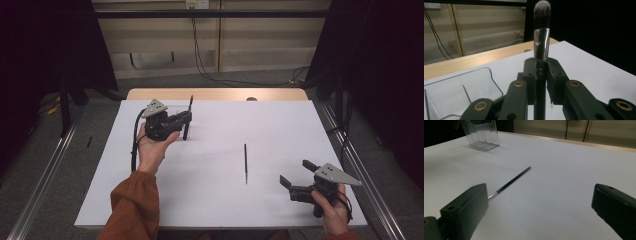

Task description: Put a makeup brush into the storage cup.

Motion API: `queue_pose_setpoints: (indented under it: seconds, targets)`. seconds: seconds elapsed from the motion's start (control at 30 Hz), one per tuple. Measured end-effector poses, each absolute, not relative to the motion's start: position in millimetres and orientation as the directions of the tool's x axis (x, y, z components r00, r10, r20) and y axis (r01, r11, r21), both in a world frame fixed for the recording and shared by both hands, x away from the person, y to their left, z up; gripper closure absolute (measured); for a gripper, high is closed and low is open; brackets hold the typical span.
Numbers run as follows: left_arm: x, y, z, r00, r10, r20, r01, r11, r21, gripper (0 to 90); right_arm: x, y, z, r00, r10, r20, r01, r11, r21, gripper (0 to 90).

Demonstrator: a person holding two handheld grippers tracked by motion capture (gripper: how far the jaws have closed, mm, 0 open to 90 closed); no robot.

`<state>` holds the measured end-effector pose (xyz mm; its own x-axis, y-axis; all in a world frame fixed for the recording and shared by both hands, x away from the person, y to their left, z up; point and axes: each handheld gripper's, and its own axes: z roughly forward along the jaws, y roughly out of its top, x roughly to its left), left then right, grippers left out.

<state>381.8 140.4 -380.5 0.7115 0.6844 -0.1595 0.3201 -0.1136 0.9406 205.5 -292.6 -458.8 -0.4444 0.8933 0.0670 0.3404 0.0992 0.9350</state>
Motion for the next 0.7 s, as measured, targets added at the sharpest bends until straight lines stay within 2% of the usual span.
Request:
queue_pose_setpoints:
  seconds: [0.7]
  targets:
    - [401.6,154.1,-358.6,0.67,0.725,-0.158,0.295,-0.065,0.953,79.0,204.6,-292.4,-457.0,-0.449,0.891,0.073,0.317,0.082,0.945,0.2]
